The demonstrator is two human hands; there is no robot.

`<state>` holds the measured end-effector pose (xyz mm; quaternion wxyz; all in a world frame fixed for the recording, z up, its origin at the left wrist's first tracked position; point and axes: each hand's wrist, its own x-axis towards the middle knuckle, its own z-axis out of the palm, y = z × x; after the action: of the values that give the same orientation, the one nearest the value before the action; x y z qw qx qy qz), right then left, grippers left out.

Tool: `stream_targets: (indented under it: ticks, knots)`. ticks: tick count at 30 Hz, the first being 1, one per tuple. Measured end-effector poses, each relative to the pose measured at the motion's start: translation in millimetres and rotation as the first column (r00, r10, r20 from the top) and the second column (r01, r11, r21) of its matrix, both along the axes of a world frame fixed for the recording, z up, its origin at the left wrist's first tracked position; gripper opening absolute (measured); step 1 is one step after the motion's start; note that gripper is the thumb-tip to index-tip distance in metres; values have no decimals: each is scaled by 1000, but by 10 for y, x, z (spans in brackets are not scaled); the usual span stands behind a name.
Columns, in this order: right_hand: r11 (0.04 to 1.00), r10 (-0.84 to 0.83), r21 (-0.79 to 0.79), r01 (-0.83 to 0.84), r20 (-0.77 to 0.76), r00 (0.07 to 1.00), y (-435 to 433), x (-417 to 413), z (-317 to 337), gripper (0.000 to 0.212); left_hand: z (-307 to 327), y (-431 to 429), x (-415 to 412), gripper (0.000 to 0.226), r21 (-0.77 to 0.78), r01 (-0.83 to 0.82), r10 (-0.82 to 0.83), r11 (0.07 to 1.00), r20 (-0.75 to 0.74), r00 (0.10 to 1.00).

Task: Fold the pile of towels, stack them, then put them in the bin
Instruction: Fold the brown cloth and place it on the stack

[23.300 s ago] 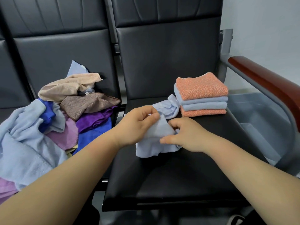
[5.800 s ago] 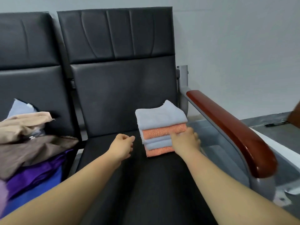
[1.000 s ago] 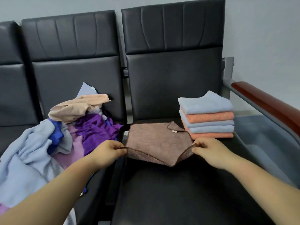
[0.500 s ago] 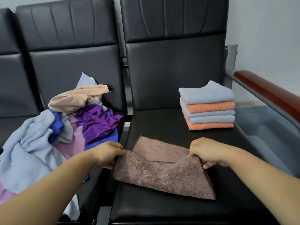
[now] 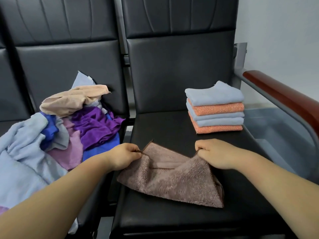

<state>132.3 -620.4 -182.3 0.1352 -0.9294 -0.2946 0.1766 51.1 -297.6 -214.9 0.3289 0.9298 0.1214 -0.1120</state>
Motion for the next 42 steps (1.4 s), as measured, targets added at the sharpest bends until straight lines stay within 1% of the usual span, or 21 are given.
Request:
stream_targets:
  ticks: [3,5,7,9,11,13,15,17,18,20,22,23,25,27,29,32,35,37,39,42]
  knots:
    - [997,-68,-36,68,5,998,-211,58,5,25,-8,-36,52,17,106,18,-18,994,1,1000]
    - [992,-123,9,123,-8,992,-310,61,-10,25,1,-69,62,16,132,19,-20,991,2,1000]
    - [984,-162,81,160,14,987,-342,30,-33,25,9,-77,69,16,114,10,-10,993,0,1000]
    - [960,-184,216,180,-2,983,-307,-38,-47,28,31,-70,66,17,52,2,-2,999,-6,1000]
    - [918,-170,342,201,-119,978,-217,-176,-31,29,54,-71,46,18,-76,-19,16,997,-38,999]
    - [900,-109,387,200,-244,964,-101,-343,-25,20,73,-75,17,18,-206,-68,51,976,-85,995]
    - [924,-71,339,178,-305,950,-23,-457,-90,27,85,-94,-14,18,-238,-71,50,969,-96,994]
    - [957,-90,244,160,-273,958,-3,-504,-176,26,81,-109,-34,18,-213,-47,31,976,-78,996]
    - [967,-109,201,154,-219,970,-18,-509,-207,25,74,-109,-41,18,-201,-36,22,979,-70,997]
    - [987,-120,100,124,-40,992,-87,-517,-226,22,70,-104,-53,20,-197,-16,4,980,-63,998]
    - [994,-88,-54,96,134,987,-175,-539,-219,21,63,-109,-60,19,-187,-10,-2,982,-64,998]
    - [987,-90,-117,114,190,978,-220,-548,-222,21,61,-114,-67,19,-174,-6,-5,985,-61,998]
    - [960,-161,-186,210,247,956,-299,-535,-230,17,71,-149,-77,19,-145,0,-7,989,-47,999]
    - [932,-272,-161,324,278,921,-338,-520,-218,13,70,-178,-73,14,-114,3,-6,993,-31,1000]
    - [928,-335,-65,368,291,896,-350,-497,-218,17,71,-201,-64,13,-52,-22,21,998,-13,1000]
    - [911,-410,146,386,215,887,-328,-493,-228,24,55,-204,-49,16,35,-77,76,996,33,997]
    - [855,-477,290,431,112,872,-303,-446,-247,26,57,-186,-19,22,49,-159,154,986,92,984]
    - [830,-502,318,459,64,863,-294,-417,-264,25,61,-149,19,23,40,-220,211,975,158,965]
    - [820,-515,318,476,46,856,-295,-389,-285,24,71,-134,65,23,31,-256,242,966,237,941]
    - [849,-499,258,461,105,860,-305,-361,-294,24,66,-149,141,27,51,-261,235,964,296,926]
